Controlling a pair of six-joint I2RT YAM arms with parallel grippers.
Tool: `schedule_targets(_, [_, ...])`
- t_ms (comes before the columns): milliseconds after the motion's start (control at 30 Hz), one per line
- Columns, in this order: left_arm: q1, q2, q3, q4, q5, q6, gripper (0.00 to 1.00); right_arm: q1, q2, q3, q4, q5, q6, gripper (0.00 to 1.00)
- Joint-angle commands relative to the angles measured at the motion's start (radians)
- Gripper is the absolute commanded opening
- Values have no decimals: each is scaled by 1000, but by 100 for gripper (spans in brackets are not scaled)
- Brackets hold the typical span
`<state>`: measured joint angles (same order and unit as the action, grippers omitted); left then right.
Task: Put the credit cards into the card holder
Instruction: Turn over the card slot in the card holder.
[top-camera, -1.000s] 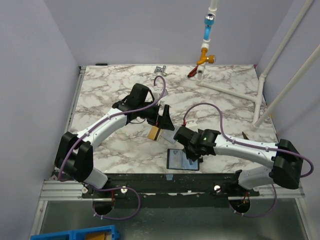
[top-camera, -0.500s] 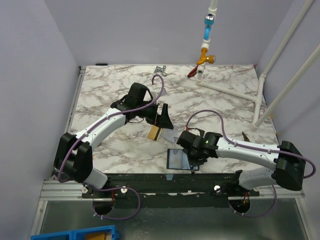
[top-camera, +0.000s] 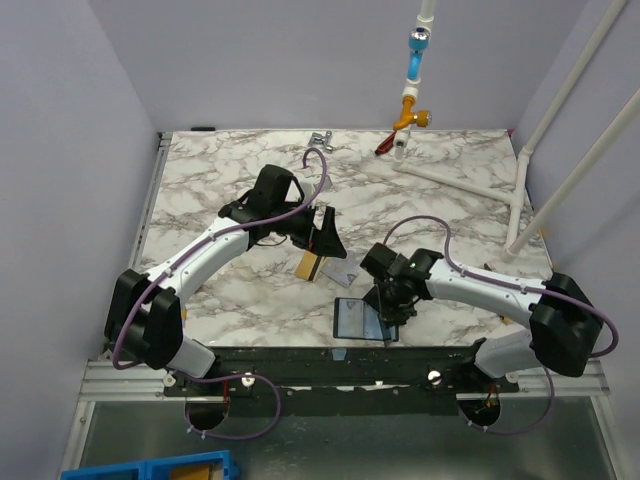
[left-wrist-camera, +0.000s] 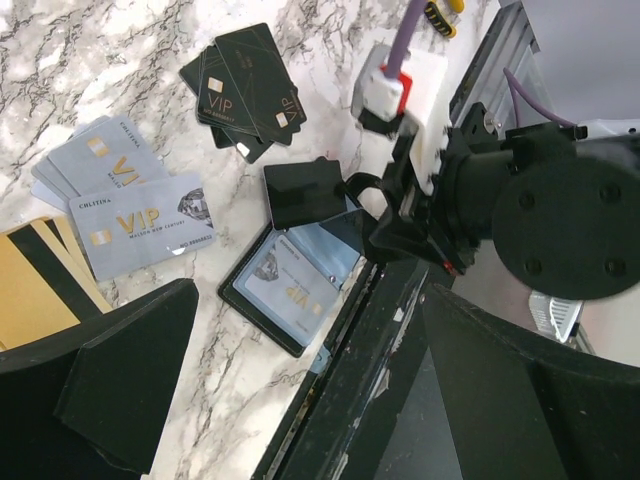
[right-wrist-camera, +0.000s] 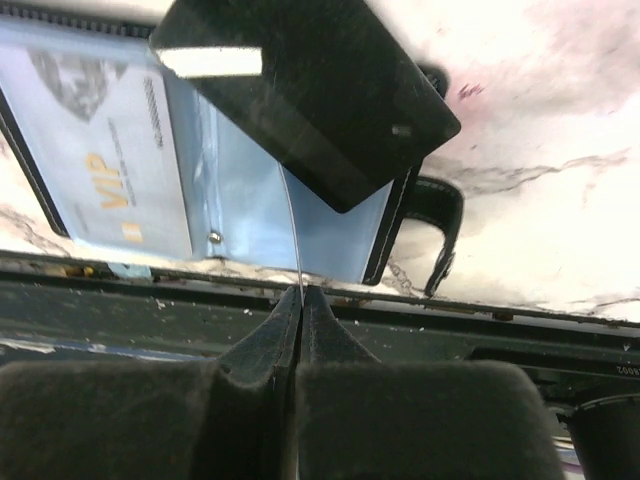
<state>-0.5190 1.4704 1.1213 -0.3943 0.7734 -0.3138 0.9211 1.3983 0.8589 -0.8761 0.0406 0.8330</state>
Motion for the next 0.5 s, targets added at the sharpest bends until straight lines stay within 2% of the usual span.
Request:
schedule_targets(0, [2,-33,13,2,4,20,99,-77,4,-14,22,-9,-50,1])
schedule_targets(300, [2,-34,14,1,11,28,99,-127,100,34,96,85,-83,1])
schedule_targets(467, [2,-32,11,0,11,32,99,-203,106,68,109,171,-108,1])
